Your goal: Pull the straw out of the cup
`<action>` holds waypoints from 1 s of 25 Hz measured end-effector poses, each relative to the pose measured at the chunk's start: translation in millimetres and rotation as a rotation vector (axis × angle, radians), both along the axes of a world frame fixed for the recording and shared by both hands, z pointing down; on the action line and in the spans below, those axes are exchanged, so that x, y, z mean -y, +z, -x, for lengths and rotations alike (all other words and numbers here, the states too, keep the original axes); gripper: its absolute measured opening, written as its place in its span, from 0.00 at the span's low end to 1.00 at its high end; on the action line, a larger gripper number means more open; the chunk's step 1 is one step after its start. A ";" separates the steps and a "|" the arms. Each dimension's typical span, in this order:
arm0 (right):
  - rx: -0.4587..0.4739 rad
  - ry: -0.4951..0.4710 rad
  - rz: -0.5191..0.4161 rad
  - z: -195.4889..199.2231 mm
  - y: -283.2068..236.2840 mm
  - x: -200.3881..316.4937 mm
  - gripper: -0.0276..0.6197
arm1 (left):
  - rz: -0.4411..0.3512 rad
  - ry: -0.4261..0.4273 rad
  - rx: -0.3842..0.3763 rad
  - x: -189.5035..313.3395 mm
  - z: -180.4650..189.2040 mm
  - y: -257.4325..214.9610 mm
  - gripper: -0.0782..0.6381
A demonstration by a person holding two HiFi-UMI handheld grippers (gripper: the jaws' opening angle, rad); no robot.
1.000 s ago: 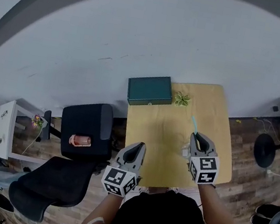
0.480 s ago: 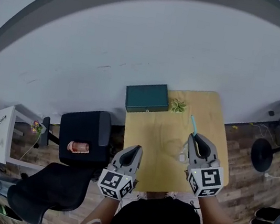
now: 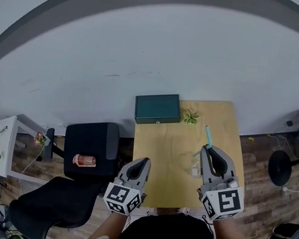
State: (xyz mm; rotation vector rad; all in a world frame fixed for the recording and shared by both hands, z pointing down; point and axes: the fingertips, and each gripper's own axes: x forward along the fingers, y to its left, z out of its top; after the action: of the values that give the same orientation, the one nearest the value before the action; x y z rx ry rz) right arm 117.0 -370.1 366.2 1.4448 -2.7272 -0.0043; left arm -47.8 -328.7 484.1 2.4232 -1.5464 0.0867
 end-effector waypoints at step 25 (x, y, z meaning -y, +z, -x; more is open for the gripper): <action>-0.035 0.019 -0.043 -12.7 -10.3 -5.4 0.11 | -0.040 -0.006 0.004 4.1 -2.5 -15.4 0.14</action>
State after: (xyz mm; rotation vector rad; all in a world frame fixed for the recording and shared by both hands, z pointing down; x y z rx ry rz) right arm 129.7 -364.8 355.9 1.4669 -2.7014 -0.0876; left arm -45.3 -332.9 468.7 2.4502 -1.5711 0.0596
